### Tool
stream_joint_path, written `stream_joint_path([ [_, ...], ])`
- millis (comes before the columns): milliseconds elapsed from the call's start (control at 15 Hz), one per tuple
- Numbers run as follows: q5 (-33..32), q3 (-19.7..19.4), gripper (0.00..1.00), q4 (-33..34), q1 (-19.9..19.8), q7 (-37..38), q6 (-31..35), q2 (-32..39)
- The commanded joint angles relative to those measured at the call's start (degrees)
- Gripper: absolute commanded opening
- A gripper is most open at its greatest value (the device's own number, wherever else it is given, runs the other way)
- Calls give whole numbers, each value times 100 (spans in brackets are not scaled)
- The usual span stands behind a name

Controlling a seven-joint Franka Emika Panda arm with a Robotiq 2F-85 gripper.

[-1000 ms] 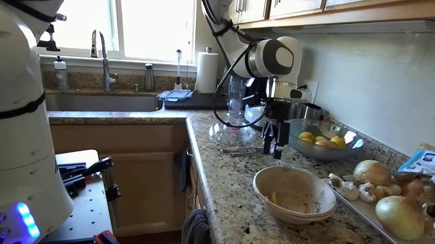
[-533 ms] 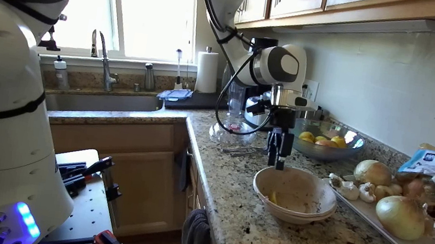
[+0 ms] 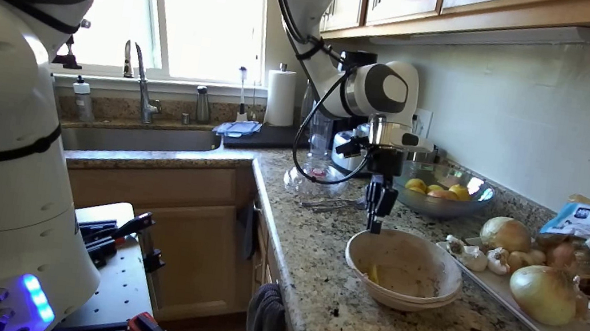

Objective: Take the forks from the bowl and put them on the counter then unstack the bowls

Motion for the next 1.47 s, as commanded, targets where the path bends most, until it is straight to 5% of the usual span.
stream_joint_path([
  [0,25,77,5,27,-84,107,-192,-14],
  [1400,401,520,7,-86,-434,-1370,-849,-696],
])
